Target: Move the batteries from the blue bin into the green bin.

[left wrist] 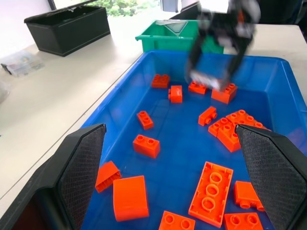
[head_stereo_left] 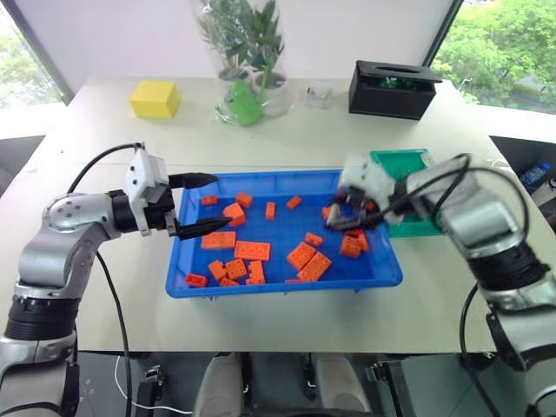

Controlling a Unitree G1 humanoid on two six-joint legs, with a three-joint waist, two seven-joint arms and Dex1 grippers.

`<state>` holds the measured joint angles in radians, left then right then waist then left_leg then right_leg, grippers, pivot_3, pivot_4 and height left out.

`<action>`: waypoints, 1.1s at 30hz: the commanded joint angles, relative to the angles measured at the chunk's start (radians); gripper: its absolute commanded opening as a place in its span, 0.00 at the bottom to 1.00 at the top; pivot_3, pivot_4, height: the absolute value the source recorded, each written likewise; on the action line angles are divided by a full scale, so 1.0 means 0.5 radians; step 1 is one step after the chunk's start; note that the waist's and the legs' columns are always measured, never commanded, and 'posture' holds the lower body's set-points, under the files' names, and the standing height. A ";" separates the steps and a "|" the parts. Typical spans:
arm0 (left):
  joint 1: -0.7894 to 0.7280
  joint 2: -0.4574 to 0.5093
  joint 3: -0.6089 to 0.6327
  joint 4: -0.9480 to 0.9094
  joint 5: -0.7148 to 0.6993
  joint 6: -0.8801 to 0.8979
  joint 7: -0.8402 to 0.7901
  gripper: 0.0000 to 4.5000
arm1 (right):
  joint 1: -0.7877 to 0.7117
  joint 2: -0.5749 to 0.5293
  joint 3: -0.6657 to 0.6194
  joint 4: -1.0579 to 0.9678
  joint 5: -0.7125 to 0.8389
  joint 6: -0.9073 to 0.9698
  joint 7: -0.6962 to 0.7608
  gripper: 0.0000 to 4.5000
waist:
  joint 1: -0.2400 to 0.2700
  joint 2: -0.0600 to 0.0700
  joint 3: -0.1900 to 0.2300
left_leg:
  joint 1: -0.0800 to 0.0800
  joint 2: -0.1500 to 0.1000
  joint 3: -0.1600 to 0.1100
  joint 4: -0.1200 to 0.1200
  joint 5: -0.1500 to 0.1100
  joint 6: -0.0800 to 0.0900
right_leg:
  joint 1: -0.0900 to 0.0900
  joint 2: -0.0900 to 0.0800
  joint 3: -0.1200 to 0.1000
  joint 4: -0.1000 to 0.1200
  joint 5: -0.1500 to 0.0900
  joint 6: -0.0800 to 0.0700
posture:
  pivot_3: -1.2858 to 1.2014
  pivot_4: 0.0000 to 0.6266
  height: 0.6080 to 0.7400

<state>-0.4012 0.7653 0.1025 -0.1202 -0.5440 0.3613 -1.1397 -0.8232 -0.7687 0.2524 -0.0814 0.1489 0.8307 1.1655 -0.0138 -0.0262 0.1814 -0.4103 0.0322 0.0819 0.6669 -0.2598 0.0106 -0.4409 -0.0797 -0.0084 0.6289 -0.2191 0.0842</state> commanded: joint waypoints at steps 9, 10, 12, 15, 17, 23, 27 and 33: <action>-0.005 0.063 0.072 0.012 -0.011 -0.004 -0.025 1.00 | 0.037 -0.371 -0.377 0.642 -0.146 -0.259 -0.319 0.73 | 0.008 0.000 0.000 | -0.004 -0.001 0.006 -0.001 -0.001 0.001 | 0.002 -0.002 0.000 -0.012 -0.001 -0.003 | 0.52 0.24 0.97; -0.009 0.066 0.074 0.023 -0.009 -0.006 -0.027 1.00 | 0.061 -0.372 -0.375 0.655 -0.163 -0.284 -0.345 0.82 | 0.001 0.000 0.000 | -0.004 -0.001 0.006 -0.001 -0.001 0.001 | 0.001 -0.001 0.000 -0.012 -0.001 -0.002 | 0.52 0.24 0.97; -0.015 0.070 0.077 0.038 -0.009 -0.010 -0.032 1.00 | 0.085 -0.370 -0.375 0.663 -0.176 -0.315 -0.369 0.99 | -0.011 0.002 0.001 | -0.004 -0.001 0.007 -0.002 -0.001 0.001 | 0.000 -0.001 0.000 -0.010 0.000 -0.001 | 0.52 0.24 0.97; -0.041 0.092 0.095 0.076 -0.013 -0.004 -0.043 1.00 | 0.099 -0.368 -0.416 0.650 -0.146 -0.370 -0.362 0.99 | -0.014 0.004 0.002 | -0.003 -0.001 0.006 -0.002 -0.001 0.001 | -0.004 0.000 0.002 -0.005 0.002 0.004 | 0.52 0.24 0.97; -0.044 0.116 0.116 0.101 -0.016 -0.008 -0.053 1.00 | 0.128 -0.410 -0.465 0.617 -0.096 -0.498 -0.275 0.99 | -0.010 0.004 0.003 | -0.003 0.000 0.007 -0.002 -0.001 0.001 | -0.004 0.001 0.002 -0.003 0.002 0.004 | 0.52 0.24 0.97; 0.027 0.257 0.260 0.208 -0.036 -0.009 -0.123 1.00 | 0.457 -0.717 -0.778 0.763 0.161 -1.075 0.305 0.99 | 0.018 0.005 0.003 | -0.005 -0.001 0.006 -0.002 -0.001 0.001 | -0.002 0.000 0.001 -0.005 0.002 0.005 | 0.52 0.24 0.97; 0.089 0.362 0.375 0.330 -0.036 -0.035 -0.196 1.00 | 0.678 -0.866 -0.940 0.999 0.279 -1.294 0.608 0.99 | 0.002 0.005 0.003 | -0.003 -0.001 0.009 -0.002 -0.001 0.002 | 0.004 -0.001 0.001 -0.016 -0.001 0.000 | 0.52 0.24 0.97; 0.114 0.529 0.472 0.585 0.007 -0.106 -0.318 1.00 | 0.762 -0.895 -0.993 1.302 0.256 -1.515 0.666 0.99 | -0.035 0.008 0.004 | 0.006 0.003 0.009 -0.002 -0.001 0.002 | 0.008 0.001 0.003 -0.014 -0.001 -0.001 | 0.52 0.24 0.97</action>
<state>-0.3362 1.0047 0.2959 0.1564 -0.5440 0.3329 -1.2797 -0.4335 -1.1983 -0.2095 0.5687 0.2592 0.0988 1.4901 -0.0312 -0.0224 0.1833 -0.4076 0.0336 0.0861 0.6659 -0.2603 0.0114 -0.4378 -0.0794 -0.0070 0.6225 -0.2195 0.0835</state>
